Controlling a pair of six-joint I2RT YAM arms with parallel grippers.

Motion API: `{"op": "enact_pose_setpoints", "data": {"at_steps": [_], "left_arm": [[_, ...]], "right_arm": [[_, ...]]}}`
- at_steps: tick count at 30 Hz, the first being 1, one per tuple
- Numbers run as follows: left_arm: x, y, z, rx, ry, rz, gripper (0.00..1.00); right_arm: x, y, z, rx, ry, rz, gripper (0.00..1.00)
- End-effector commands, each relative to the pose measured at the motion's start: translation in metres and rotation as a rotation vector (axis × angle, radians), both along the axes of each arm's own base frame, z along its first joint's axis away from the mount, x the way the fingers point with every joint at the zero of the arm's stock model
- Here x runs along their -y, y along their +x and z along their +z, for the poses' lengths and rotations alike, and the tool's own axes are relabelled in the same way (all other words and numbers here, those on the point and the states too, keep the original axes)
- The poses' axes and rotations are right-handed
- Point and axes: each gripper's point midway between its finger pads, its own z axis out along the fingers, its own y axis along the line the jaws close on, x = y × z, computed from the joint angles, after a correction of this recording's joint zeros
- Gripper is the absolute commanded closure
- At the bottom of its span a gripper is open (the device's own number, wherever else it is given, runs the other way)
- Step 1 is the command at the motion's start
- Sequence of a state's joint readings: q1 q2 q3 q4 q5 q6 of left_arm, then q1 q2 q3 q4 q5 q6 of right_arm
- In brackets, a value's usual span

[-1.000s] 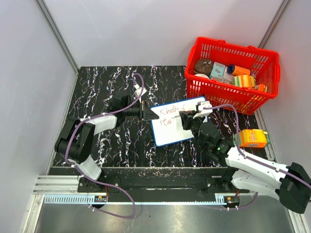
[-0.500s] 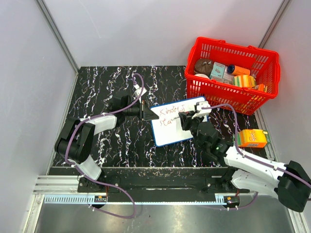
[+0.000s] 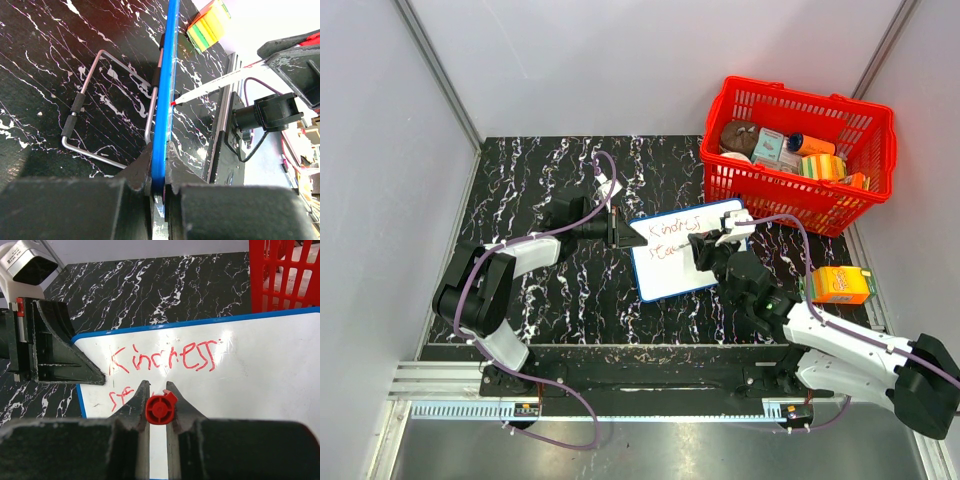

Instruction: Write a sentence on the whiteboard

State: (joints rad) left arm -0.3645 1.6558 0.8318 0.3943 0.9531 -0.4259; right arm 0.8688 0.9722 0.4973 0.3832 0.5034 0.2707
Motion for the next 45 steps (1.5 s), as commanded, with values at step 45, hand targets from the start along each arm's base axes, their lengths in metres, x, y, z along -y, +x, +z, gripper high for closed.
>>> {"op": "enact_pose_setpoints", "data": {"at_steps": [45], "left_arm": [[-0.056,0.027,-0.037,0.123,0.197,0.220,1.00]], "right_arm": [[-0.011,-0.036,0.062,0.292,0.005,0.243,1.00]]}}
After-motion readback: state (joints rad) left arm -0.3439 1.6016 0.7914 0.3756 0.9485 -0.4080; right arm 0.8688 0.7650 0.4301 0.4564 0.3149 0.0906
